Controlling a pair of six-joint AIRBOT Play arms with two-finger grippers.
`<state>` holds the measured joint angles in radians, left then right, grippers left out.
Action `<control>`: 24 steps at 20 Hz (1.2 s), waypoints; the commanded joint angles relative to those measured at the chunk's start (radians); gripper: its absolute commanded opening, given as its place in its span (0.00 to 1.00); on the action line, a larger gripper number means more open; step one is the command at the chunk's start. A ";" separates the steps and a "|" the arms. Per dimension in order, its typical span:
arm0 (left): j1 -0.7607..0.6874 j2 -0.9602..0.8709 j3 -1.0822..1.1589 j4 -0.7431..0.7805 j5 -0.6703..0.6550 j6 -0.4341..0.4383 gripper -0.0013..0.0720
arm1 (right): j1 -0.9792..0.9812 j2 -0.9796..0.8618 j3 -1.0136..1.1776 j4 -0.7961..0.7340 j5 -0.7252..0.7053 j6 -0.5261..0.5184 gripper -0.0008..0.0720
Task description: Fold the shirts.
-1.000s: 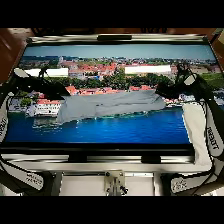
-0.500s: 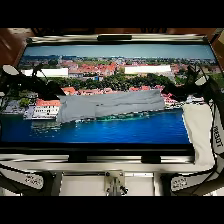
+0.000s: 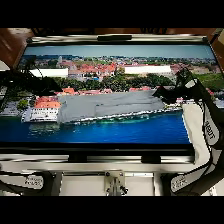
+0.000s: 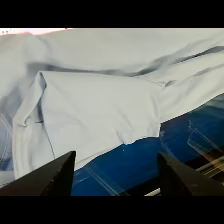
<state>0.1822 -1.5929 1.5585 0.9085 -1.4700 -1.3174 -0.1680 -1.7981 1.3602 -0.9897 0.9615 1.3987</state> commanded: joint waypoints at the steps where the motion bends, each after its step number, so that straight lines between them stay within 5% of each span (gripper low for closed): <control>1: -0.002 0.031 0.007 -0.015 -0.001 0.000 0.84 | 0.036 -0.034 -0.003 0.024 0.081 -0.013 0.70; 3: -0.002 0.033 0.029 -0.024 -0.002 0.000 0.84 | 0.037 -0.026 -0.002 0.054 0.122 -0.084 0.24; 4: -0.002 0.033 0.039 -0.036 -0.001 0.000 0.84 | 0.036 -0.014 -0.002 0.087 0.123 -0.134 0.10; 5: -0.002 0.033 0.050 -0.055 -0.001 0.000 0.83 | 0.034 0.008 -0.002 0.135 0.121 -0.204 0.10; 7: -0.002 0.032 0.063 -0.118 0.012 -0.001 0.44 | 0.034 0.072 -0.002 0.202 0.102 -0.301 0.10; 11: -0.051 0.023 0.062 -0.285 0.135 -0.002 0.06 | 0.032 0.245 -0.002 0.224 0.130 -0.236 0.10; 18: -0.385 -0.055 0.062 -0.290 0.415 -0.154 0.06 | 0.032 0.548 -0.002 0.224 0.186 -0.021 0.10; 24: -0.629 -0.152 0.062 -0.289 0.499 -0.240 0.06 | 0.032 0.747 -0.002 0.113 0.264 0.112 0.10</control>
<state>-0.3374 -1.7054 1.6196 0.6220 -1.0405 -1.5131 -0.1356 -1.1385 1.3575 -0.8158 1.1816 1.4235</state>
